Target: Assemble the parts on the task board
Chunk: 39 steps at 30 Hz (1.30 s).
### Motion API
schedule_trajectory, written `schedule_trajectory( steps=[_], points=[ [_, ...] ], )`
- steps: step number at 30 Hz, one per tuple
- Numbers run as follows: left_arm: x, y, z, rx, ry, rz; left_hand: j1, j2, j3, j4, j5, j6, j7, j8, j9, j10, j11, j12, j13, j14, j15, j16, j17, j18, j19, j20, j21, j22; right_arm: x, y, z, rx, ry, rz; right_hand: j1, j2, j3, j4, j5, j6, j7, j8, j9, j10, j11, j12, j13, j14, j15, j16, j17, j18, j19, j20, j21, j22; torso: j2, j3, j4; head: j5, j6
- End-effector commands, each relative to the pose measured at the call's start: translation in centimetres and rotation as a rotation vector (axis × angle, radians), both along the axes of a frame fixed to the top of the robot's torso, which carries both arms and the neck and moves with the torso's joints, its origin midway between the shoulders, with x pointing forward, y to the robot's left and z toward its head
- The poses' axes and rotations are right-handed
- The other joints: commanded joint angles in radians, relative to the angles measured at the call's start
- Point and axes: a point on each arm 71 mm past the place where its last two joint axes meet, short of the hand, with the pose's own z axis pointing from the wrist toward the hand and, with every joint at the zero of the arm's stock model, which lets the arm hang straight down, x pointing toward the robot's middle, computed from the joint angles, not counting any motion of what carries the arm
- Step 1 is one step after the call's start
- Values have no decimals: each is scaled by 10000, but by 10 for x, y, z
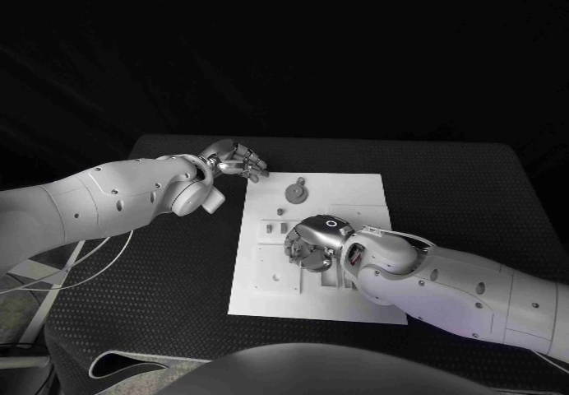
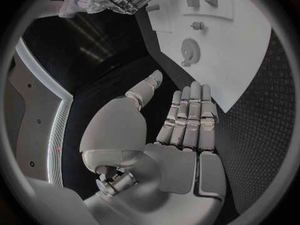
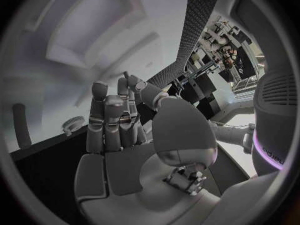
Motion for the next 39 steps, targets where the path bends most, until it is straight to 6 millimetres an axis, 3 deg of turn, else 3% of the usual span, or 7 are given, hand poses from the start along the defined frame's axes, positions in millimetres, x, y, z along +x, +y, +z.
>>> schedule_trajectory(
  steps=[1,39],
  points=[
    [0,-2,1,-102,-21,-51,1,114,-56,14,3,-46,-1,32,-15,-51,-8,56,-10,-12,62,-61,13,-159,-44,48,42,-11,-2,0,-1,-114,94,146,-27,103,34,32,44,57,18,33,23,60,14,-64,10,-38,-25,-10,15,137,3,-90,54,214,-3,5,-1,9,-11],
    [0,-1,1,-101,6,-55,0,117,-62,12,3,-50,0,36,-17,-62,-6,69,-23,-12,64,-90,53,-159,-47,50,45,-36,-6,2,-17,-728,464,315,-57,112,33,33,43,25,28,29,39,41,25,-107,34,-58,-14,-27,17,136,-25,-80,48,212,-2,-3,0,-12,-47]
  ],
)
